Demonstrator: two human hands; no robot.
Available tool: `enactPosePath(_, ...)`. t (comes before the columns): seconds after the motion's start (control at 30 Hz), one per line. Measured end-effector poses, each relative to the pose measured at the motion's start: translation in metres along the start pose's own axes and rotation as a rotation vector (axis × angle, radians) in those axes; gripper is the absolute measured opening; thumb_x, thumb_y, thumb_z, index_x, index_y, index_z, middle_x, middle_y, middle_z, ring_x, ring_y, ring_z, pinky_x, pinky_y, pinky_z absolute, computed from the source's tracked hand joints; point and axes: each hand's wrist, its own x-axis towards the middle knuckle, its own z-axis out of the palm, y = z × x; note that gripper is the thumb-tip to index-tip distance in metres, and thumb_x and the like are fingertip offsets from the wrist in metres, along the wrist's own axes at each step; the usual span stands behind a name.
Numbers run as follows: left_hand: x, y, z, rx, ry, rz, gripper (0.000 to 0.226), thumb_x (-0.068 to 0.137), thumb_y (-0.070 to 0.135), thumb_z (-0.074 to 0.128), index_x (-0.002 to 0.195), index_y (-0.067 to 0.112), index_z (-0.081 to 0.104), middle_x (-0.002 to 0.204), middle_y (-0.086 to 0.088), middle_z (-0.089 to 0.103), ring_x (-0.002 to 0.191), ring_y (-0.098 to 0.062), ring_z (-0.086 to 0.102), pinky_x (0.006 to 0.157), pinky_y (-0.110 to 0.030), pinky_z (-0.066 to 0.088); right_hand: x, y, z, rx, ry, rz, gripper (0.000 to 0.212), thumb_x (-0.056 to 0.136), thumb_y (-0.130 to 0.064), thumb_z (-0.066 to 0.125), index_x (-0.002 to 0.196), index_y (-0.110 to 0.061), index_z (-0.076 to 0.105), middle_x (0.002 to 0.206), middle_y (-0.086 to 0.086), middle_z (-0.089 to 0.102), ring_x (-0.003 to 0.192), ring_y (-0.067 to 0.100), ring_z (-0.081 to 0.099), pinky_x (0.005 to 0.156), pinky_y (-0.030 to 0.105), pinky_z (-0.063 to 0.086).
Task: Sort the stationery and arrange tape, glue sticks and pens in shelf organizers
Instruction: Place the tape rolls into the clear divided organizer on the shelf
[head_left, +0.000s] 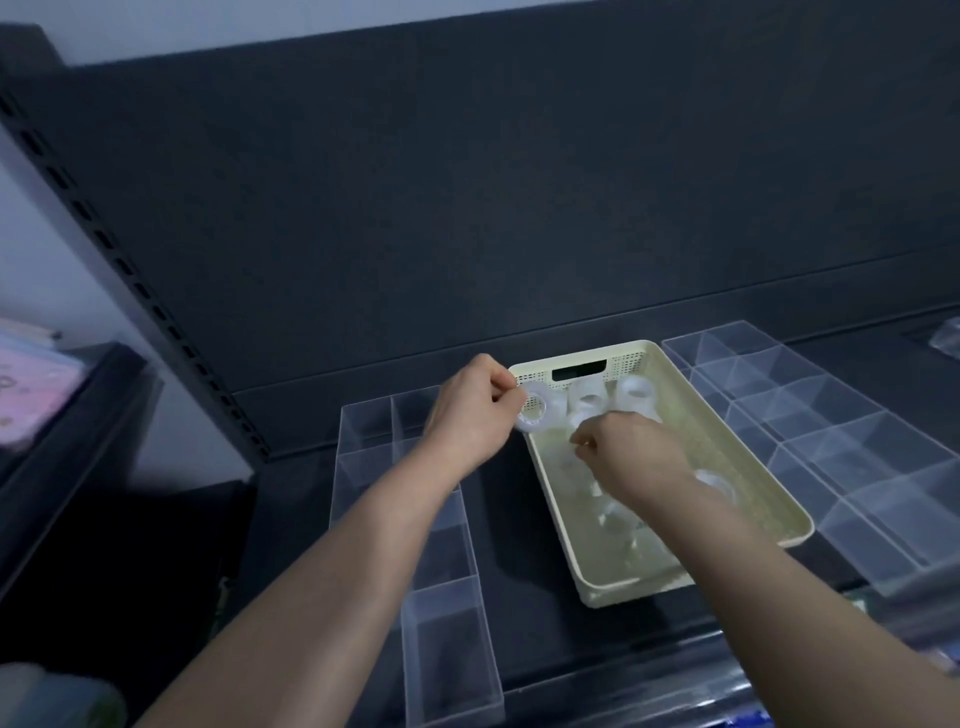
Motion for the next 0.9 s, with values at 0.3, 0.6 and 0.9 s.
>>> enactPosePath(0.3,0.007,-0.019,-0.04,-0.019,0.092,-0.048,0.008,0.087,0.03,0.061,0.094,0.025,0.058,0.09,0.01,0.062,0.088,-0.015,0.063,0.078,-0.042,0.057,-0.006,-0.002,0.005,-0.108,0.017,-0.061,0.015,0.099,-0.029,0.039,0.104,-0.019,0.049,0.095,-0.001,0.063,0.08,0.023,0.058,0.063,0.029,0.033)
enactPosePath(0.6,0.004,-0.023,-0.04,-0.048,0.069,-0.023,0.007,0.086,0.031,0.062,0.09,0.03,0.056,0.09,0.01,0.062,0.088,-0.016,0.064,0.078,-0.043,0.057,-0.005,-0.017,-0.008,0.169,0.187,-0.01,0.019,0.098,-0.021,0.039,0.115,-0.017,0.047,0.1,0.006,0.065,0.087,0.03,0.06,0.065,0.034,0.041)
enactPosePath(0.9,0.008,-0.074,-0.104,0.058,0.374,-0.182,0.025,0.088,0.027,0.062,0.112,0.022,0.066,0.102,0.004,0.069,0.094,-0.014,0.064,0.085,-0.031,0.051,0.007,-0.089,-0.031,0.401,0.318,-0.285,0.029,0.088,-0.025,0.06,0.117,-0.025,0.061,0.102,-0.002,0.054,0.092,0.021,0.06,0.073,0.032,0.046)
